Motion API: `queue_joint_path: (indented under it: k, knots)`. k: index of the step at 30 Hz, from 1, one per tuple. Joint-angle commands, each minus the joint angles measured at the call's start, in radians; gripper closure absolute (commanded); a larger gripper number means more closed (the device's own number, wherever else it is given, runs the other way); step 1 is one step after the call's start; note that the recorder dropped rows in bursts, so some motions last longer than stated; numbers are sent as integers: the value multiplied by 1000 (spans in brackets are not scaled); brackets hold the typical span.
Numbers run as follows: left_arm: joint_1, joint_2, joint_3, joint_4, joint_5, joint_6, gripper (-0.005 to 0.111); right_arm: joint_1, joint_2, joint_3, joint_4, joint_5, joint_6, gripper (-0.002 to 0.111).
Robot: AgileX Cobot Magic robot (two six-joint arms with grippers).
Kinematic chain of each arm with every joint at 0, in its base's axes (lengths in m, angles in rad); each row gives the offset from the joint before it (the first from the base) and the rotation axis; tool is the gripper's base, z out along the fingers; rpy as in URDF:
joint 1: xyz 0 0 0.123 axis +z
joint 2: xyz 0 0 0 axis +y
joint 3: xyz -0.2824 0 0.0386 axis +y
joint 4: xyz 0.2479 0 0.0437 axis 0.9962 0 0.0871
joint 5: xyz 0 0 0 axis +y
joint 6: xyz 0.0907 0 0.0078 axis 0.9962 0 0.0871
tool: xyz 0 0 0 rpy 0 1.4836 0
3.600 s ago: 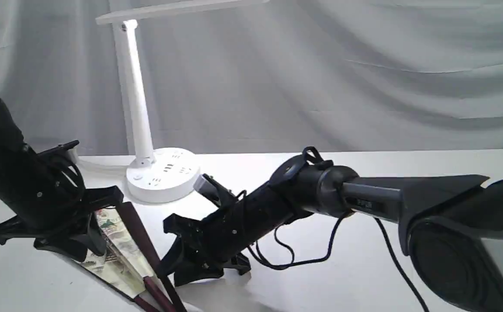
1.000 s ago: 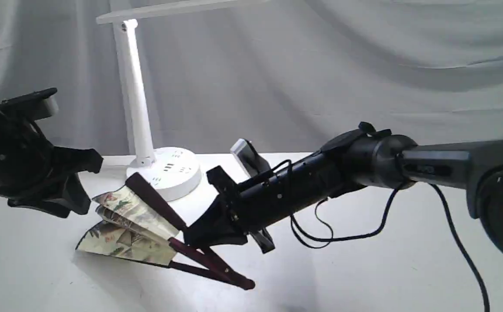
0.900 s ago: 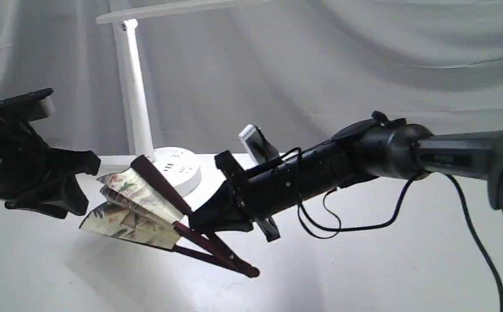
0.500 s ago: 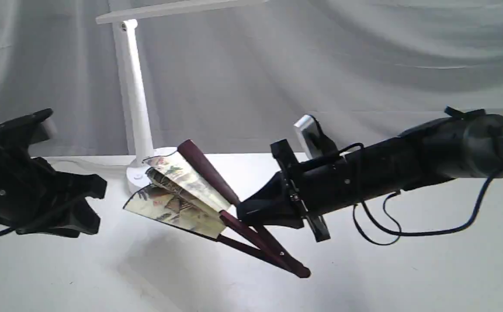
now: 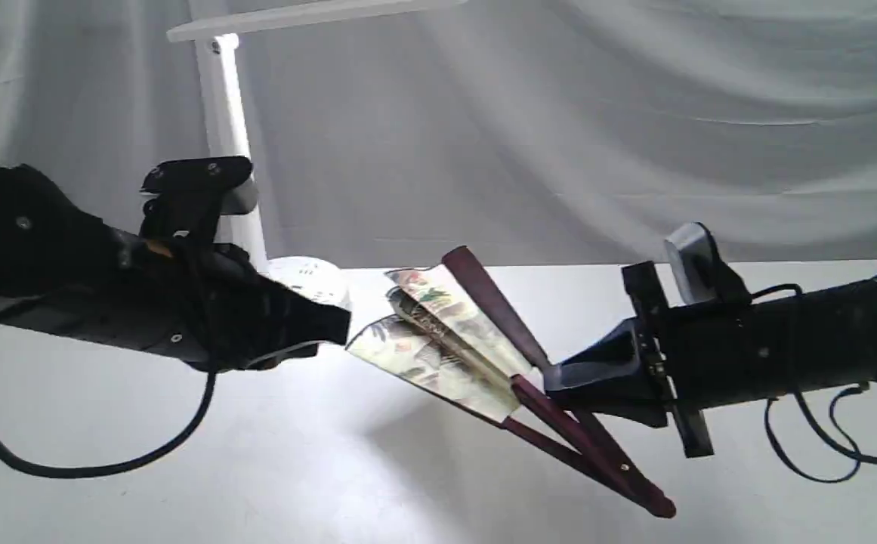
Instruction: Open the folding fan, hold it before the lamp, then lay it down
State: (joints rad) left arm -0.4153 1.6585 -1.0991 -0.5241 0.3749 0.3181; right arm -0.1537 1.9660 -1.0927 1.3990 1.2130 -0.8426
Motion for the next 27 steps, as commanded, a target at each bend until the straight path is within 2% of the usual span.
queue_joint_path:
  k: [1,9,14,24,27]
  knots:
    - [-55,12,1,-25,-91,3,99,-58,-35,46,24,8,-41,108]
    - [-73,95,3,-50,-163,-4,99,-105,-61,72,23,8,-66,108]
    - [-73,97,31,-154,-272,-4,99,-105,-61,72,52,8,-77,108]
    - [-74,87,183,-142,-530,-4,99,-105,-61,72,54,8,-106,108]
    - [-84,87,204,-63,-567,-4,99,-105,-61,72,54,8,-118,108]
